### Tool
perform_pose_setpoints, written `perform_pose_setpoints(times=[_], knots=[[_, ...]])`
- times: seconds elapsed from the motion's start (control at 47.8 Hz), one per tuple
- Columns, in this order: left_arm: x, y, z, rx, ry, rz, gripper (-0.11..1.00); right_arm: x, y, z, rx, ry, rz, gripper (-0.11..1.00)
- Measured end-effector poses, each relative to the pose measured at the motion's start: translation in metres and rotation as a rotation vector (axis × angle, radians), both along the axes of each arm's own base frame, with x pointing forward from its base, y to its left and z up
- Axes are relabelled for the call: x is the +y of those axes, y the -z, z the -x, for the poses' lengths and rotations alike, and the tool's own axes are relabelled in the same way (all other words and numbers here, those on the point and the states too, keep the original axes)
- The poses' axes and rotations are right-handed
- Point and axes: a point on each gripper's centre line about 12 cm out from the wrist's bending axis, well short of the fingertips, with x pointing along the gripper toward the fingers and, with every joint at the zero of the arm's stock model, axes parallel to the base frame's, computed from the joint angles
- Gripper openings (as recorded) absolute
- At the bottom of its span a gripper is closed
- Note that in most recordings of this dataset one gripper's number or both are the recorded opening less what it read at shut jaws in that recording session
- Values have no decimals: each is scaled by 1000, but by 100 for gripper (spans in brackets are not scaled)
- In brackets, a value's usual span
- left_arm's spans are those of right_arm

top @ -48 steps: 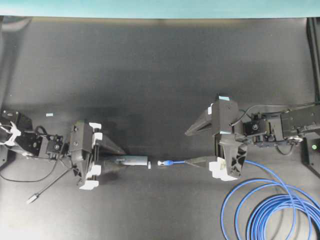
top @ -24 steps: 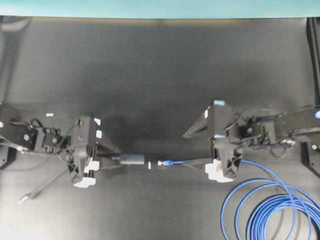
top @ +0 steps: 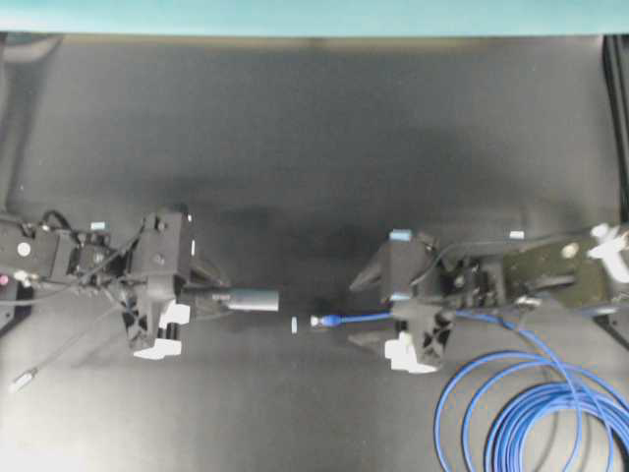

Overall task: Insert the LAN cable into the hub.
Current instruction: 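Lower the right gripper and grasp the blue cable behind its plug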

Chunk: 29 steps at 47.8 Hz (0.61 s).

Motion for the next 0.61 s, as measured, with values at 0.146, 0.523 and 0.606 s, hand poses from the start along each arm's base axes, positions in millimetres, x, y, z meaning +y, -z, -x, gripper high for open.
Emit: perform_pose_setpoints(times=[0.146, 0.523, 0.606], knots=[[-1, 0, 0, 3, 0, 3, 28, 1, 8, -6, 9, 2, 2, 81], [-2, 0, 1, 5, 5, 2, 28, 2, 19, -18, 10, 3, 4, 76], [-2, 0, 1, 5, 3, 5, 28, 3, 20, -18, 18, 1, 5, 68]])
